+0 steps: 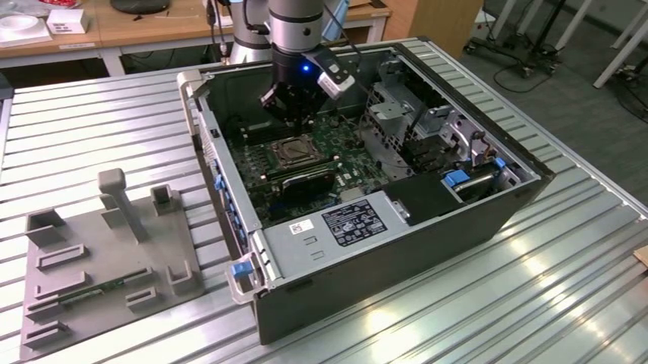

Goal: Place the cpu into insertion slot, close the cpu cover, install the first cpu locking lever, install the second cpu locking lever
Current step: 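Install the second cpu locking lever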

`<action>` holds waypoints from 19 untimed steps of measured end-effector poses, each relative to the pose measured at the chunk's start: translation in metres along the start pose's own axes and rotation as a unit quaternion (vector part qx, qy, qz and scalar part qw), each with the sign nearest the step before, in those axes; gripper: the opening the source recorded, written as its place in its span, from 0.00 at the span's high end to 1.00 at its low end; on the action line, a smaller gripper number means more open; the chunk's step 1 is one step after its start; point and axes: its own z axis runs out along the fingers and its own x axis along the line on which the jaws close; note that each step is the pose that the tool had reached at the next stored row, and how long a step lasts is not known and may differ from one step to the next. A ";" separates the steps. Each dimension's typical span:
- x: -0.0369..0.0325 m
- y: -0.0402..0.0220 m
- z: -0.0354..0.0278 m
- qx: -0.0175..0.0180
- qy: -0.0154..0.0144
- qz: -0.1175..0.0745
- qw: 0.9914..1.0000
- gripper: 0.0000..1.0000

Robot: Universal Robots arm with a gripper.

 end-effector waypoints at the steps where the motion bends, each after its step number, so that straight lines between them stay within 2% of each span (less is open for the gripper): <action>1: 0.0000 -0.0003 0.0000 0.000 0.000 0.000 1.000 0.89; 8: 0.0000 -0.0031 0.0001 0.001 0.000 0.000 1.000 0.89; 15: -0.0001 -0.0102 0.0001 0.001 0.000 0.000 1.000 0.89; 19: -0.0001 -0.0107 0.0001 0.001 0.000 0.000 1.000 0.89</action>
